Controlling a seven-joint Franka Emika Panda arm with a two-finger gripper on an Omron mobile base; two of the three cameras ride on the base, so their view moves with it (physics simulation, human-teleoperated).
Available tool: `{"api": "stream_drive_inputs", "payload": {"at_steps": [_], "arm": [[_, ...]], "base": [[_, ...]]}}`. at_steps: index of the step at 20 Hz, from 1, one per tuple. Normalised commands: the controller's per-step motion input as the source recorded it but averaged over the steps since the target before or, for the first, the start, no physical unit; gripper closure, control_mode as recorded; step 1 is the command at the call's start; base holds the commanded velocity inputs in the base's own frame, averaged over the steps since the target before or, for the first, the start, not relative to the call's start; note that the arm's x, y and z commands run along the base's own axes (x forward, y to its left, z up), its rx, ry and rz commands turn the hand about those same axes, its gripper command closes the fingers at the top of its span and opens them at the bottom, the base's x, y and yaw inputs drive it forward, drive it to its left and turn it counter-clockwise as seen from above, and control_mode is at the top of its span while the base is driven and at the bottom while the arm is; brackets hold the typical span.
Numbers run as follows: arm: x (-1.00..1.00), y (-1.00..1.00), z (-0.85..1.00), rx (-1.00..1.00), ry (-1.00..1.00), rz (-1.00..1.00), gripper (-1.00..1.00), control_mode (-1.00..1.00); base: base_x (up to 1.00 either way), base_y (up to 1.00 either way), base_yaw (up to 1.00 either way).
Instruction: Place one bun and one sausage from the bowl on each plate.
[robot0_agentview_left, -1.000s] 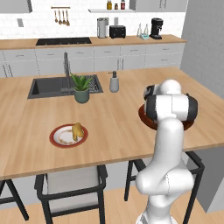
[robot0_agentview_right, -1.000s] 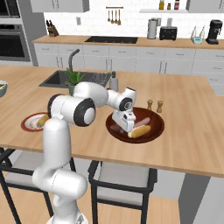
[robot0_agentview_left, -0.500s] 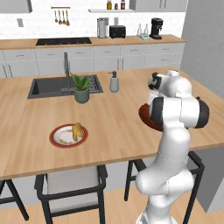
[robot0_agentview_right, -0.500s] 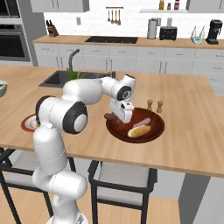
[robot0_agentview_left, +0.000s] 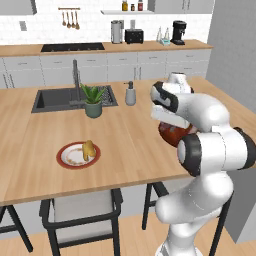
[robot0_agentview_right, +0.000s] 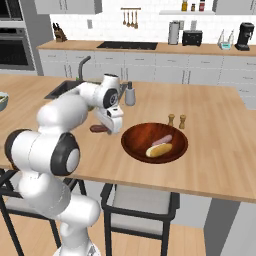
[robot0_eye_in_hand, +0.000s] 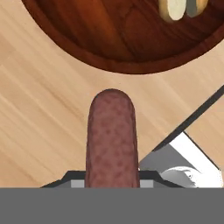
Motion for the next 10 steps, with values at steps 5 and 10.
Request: {"api": "stream_drive_inputs", "payload": {"at_steps": [5,10], "arm": [[-0.21,1.0,0.0,-0.13,-0.19,0.15,1.0,-1.0],[0.0,1.0,0.0,-0.09,-0.1,0.06,1.0,-1.0]], "base": [[0.0,0.0,0.0],[0.0,0.0,0.0]]}}
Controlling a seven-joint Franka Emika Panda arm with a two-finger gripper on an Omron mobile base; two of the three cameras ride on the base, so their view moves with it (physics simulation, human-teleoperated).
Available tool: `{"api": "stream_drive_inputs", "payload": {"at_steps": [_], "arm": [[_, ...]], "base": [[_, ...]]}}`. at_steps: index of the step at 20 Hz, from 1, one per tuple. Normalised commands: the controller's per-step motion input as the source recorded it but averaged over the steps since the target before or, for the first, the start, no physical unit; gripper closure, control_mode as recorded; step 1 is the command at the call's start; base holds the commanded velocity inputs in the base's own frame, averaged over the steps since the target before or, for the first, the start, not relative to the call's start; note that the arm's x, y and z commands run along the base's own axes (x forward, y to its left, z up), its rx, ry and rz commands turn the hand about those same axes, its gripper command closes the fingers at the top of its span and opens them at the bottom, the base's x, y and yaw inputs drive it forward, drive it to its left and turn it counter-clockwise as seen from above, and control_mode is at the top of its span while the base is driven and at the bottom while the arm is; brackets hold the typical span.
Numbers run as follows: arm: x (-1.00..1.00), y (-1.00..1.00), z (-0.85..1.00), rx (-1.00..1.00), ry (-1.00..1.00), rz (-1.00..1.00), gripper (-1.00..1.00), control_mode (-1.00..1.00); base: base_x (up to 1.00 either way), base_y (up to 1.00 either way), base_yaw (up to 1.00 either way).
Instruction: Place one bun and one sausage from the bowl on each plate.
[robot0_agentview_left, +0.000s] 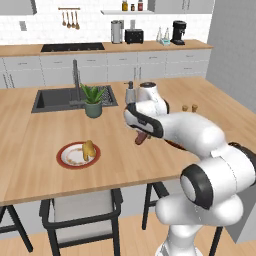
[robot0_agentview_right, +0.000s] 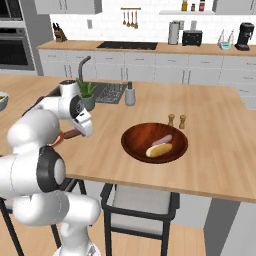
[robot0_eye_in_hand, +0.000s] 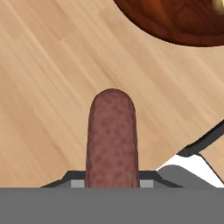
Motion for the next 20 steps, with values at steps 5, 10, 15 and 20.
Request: {"api": "stream_drive_inputs", "payload": {"at_steps": [5,10,15,20], "arm": [[0.16,1.0,0.0,-0.06,-0.02,0.07,1.0,-1.0],[0.29,1.0,0.0,-0.03,0.0,0.08,1.0,-1.0],[0.22,1.0,0.0,0.0,0.0,0.11,1.0,-1.0],[0.14,0.98,-0.07,0.0,0.03,0.16,1.0,-1.0]], "base": [[0.0,0.0,0.0],[0.0,0.0,0.0],[0.0,0.0,0.0],[0.0,0.0,0.0]]}}
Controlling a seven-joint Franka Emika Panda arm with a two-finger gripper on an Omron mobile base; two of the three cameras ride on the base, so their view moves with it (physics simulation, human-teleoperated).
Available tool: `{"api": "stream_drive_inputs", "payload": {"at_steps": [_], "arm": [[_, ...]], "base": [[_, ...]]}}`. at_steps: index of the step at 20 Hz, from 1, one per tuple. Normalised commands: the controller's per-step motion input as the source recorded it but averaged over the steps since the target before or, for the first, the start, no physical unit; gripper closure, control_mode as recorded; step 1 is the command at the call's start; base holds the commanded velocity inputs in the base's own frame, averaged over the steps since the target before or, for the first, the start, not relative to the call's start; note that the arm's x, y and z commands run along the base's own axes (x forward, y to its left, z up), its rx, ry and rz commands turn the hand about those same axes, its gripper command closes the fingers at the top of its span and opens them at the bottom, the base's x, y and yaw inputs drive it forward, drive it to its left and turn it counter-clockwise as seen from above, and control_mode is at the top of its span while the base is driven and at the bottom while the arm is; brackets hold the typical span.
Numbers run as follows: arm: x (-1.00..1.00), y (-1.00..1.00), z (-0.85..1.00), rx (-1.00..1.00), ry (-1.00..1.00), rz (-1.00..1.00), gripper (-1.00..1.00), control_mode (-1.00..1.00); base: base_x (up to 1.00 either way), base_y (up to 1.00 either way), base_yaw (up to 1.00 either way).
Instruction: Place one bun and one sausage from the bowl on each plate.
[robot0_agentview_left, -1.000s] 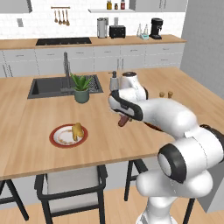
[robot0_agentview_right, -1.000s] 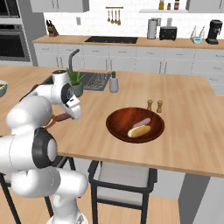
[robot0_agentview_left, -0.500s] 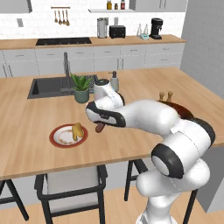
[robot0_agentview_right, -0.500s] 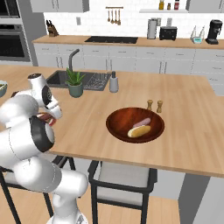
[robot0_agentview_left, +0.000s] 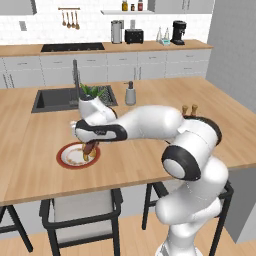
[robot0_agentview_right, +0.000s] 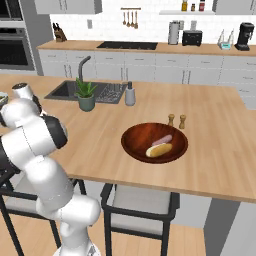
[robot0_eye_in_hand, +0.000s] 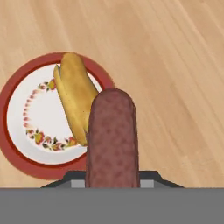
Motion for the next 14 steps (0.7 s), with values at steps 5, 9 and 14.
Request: {"api": "stream_drive_inputs", "payload": {"at_steps": [5,9,14], "arm": [[0.37,0.68,-0.43,0.0,0.0,0.12,1.0,-1.0],[0.68,0.48,-0.52,0.0,0.02,0.02,1.0,-1.0],[0.62,0.44,-0.41,0.0,0.02,0.0,1.0,-1.0]], "base": [[0.0,0.0,0.0],[0.0,0.0,0.0],[0.0,0.0,0.0]]}}
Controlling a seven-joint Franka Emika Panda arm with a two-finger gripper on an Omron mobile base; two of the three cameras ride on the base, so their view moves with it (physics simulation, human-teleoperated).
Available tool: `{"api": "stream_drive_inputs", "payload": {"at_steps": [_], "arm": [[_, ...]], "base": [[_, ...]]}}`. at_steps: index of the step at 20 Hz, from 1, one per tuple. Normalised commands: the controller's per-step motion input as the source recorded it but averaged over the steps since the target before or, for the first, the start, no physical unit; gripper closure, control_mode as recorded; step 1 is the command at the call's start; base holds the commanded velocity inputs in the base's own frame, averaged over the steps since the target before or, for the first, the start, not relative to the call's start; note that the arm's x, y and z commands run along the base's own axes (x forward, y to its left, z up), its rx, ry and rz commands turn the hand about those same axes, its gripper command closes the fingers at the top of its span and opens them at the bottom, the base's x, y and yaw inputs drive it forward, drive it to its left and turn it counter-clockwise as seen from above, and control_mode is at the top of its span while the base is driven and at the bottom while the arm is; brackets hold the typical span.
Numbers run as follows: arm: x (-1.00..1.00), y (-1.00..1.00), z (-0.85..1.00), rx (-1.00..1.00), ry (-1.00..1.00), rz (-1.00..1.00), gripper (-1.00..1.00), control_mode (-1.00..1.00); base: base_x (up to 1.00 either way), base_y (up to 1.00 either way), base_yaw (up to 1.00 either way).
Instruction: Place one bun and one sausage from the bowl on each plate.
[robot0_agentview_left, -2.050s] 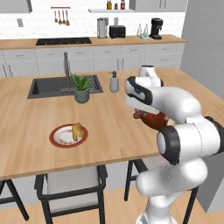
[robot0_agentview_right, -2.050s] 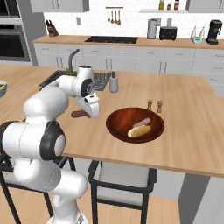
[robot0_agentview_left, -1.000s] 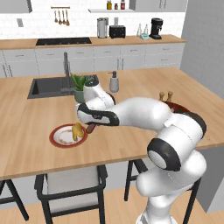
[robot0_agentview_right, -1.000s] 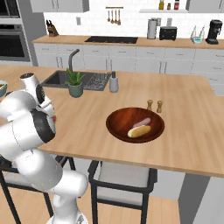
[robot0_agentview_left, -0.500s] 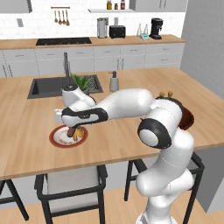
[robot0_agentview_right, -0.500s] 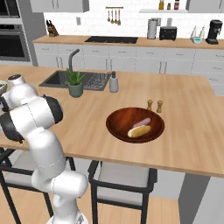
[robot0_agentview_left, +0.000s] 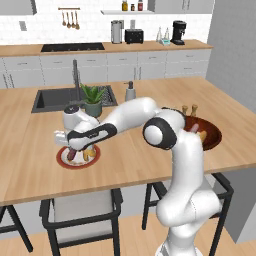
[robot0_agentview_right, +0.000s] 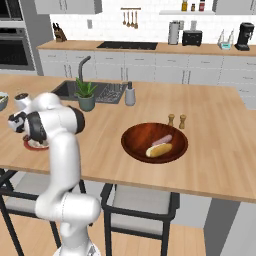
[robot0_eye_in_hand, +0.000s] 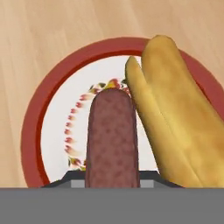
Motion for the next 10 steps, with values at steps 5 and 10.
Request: {"api": "stream_drive_inputs", "payload": {"at_steps": [5,10], "arm": [[0.43,-0.03,-0.37,-0.01,0.0,-0.02,-1.0,-1.0],[0.11,-0.48,-0.34,-0.02,0.03,-0.06,-1.0,-1.0]], "base": [[0.0,0.0,0.0],[0.0,0.0,0.0]]}}
